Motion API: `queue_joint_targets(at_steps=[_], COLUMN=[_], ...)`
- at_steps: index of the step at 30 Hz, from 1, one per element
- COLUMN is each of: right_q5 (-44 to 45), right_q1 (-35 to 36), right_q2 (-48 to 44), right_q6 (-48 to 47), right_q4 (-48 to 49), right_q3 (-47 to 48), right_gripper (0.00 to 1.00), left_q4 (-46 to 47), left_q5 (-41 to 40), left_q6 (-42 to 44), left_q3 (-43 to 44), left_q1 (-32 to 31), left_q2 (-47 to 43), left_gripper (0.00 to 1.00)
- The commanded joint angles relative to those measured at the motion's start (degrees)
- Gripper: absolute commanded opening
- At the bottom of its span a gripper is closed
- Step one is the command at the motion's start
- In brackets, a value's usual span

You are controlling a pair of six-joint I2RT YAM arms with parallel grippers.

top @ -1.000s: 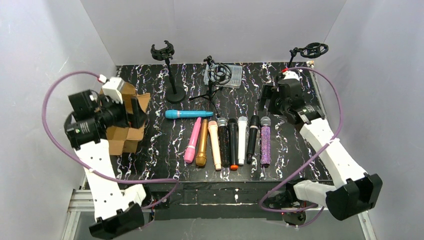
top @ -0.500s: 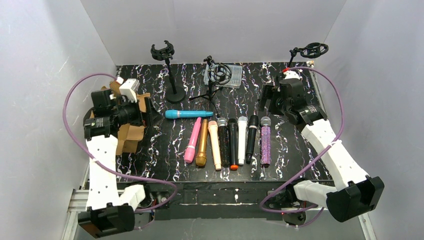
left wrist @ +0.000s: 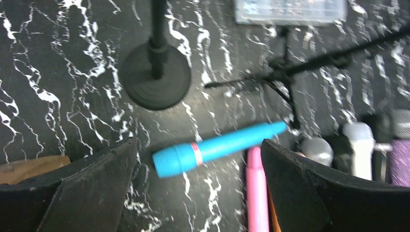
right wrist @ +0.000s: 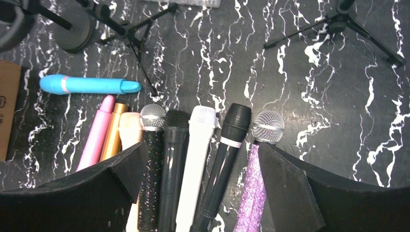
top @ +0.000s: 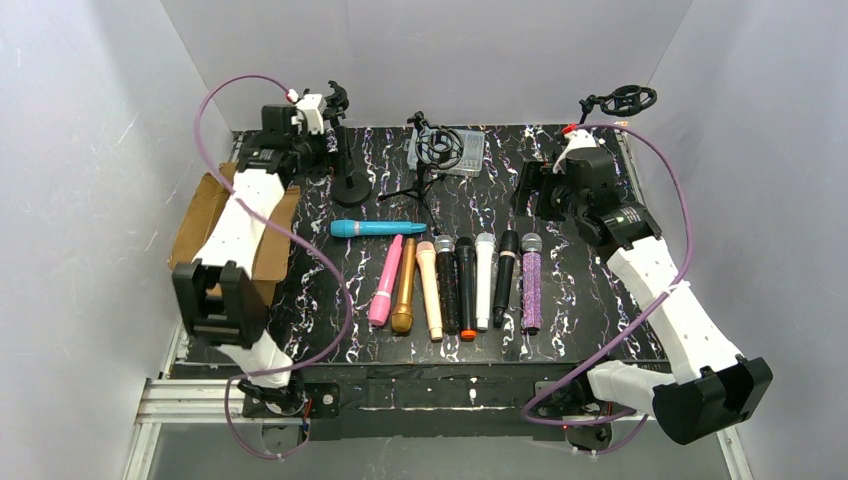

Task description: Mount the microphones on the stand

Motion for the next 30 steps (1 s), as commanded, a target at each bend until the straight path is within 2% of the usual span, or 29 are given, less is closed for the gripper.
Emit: queue_joint_targets(at_steps=[1,6,12,16,20,25,30], right_q5=[-3.1,-7.0,-10.5,-11.2,-11.5,-12.4,-12.0], right_q1=[-0.2,-0.2,0.0,0.1,0.1,0.2,0.2], right_q2=[-2.2,-0.9,-0.2,0.1,0.2,0.4,0.1], right_q6=[-2.7,-4.5,-5.9,-6.8,-7.3,-7.8,-8.6], right_q4=[5.7,9.3,13.0,13.9,14.7,15.3,15.3], right_q3=[2.7,3.4,2.4,1.6,0.6,-0.3,-0.8], right_gripper=[0.91,0.87,0.82,0.78,0.75,0.73,0.71], left_q4=[6.1,9.0,13.0,17.4,20.2,23.3,25.0], left_q5=[-10.7,-14.5,-14.2,-15.0,-15.5,-13.7,-9.7], left_q6=[-0.5,-0.2,1.9,3.8,6.3,8.0,10.1], left_q3=[5.8,13.8,17.6,15.7,13.1,10.6,10.2], left_q1=[-1.6,-2.7,-3.7,-3.9,-3.9,-3.9,-3.9], left_q2=[7.2,16.5,22.8,23.7,23.1,20.7,18.4], left_gripper=[0.96,0.88,0.78,0.57,0.27,0.01,0.00])
